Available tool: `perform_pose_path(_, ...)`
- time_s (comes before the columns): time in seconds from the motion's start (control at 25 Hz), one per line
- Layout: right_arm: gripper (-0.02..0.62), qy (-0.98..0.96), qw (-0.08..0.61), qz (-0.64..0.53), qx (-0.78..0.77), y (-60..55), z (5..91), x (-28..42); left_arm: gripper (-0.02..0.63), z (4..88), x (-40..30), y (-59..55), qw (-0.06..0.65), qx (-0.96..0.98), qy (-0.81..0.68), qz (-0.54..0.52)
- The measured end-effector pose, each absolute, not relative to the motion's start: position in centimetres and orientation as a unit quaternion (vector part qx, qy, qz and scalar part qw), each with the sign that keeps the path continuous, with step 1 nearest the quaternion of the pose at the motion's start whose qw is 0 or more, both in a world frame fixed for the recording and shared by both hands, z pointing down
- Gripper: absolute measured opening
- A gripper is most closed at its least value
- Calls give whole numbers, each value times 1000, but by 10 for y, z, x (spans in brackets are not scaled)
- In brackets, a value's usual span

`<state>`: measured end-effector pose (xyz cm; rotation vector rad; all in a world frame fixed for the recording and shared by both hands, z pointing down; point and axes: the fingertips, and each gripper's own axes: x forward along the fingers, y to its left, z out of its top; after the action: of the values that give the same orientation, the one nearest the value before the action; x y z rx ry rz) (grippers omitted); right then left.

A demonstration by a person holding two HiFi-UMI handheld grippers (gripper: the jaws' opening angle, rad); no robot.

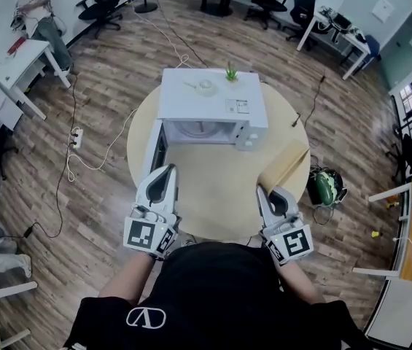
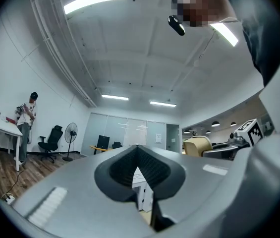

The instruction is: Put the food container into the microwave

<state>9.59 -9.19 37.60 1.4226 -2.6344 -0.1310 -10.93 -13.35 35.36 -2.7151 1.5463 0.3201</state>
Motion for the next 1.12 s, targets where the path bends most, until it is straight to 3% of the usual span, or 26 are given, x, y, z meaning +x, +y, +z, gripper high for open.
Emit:
perform_pose_path(0.6,12,-891,102,-83,434,-143,384,96,0,359,-91,-176,4,-854,510,100)
perform_pose_path(1.12,12,-906,74,-83,409,-192,366,133,0,343,-63,-187,20,-830,552,83)
